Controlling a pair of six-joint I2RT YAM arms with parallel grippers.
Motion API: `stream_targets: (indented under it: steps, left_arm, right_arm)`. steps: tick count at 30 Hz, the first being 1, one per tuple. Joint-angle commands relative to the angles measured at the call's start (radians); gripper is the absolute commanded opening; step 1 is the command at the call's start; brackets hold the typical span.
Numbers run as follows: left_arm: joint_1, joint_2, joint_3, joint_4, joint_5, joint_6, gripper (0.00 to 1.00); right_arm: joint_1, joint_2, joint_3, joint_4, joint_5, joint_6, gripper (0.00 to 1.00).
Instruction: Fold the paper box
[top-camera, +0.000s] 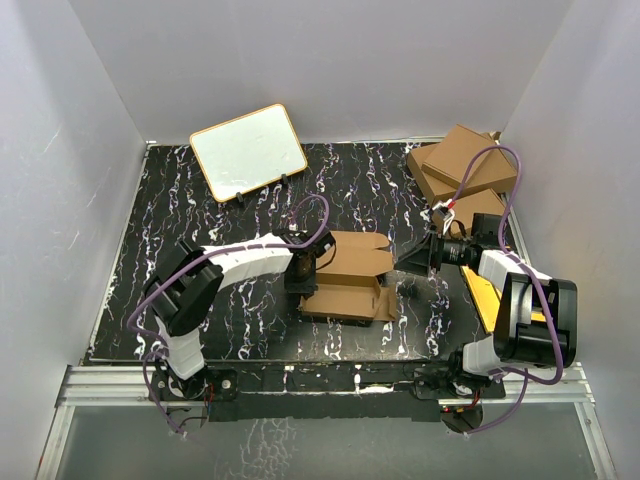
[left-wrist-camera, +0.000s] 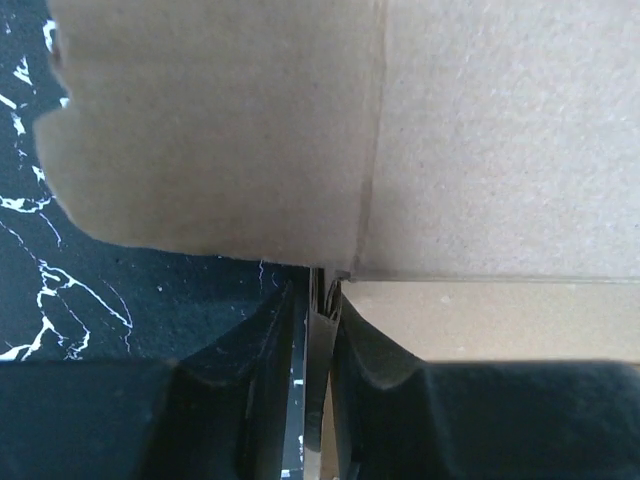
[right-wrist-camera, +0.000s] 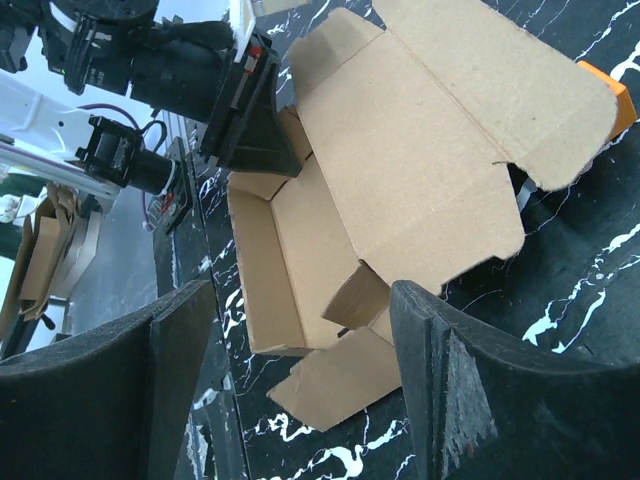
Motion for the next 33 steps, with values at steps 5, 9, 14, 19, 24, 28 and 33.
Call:
stream_targets:
  steps: [5, 9, 14, 19, 24, 28, 33]
  left_arm:
    - [0.003, 0.025, 0.031, -0.082, -0.045, -0.003, 0.21]
    - [0.004, 0.015, 0.047, -0.108, -0.073, -0.005, 0.2]
    - [0.003, -0.003, 0.059, -0.102, -0.076, -0.002, 0.22]
    - [0.003, 0.004, 0.069, -0.097, -0.078, 0.007, 0.17]
    - [0.003, 0.019, 0.069, -0.108, -0.097, 0.013, 0.0]
    - [0.002, 0.021, 0.072, -0.114, -0.123, 0.016, 0.0]
    - [0.003, 0.012, 0.091, -0.103, -0.127, 0.022, 0.15]
  right_arm:
    - [0.004, 0.0, 0.023, 0.065, -0.055, 0.007, 0.76]
    - [0.009, 0.001, 0.023, 0.064, -0.057, 0.005, 0.76]
    - [0.016, 0.005, 0.024, 0.065, -0.054, 0.003, 0.76]
    - [0.022, 0.01, 0.024, 0.063, -0.054, 0.0, 0.76]
    - [0.025, 0.014, 0.027, 0.059, -0.049, -0.005, 0.76]
    - [0.027, 0.018, 0.028, 0.054, -0.047, -0.009, 0.76]
    - [0.027, 0.02, 0.034, 0.044, -0.046, -0.02, 0.76]
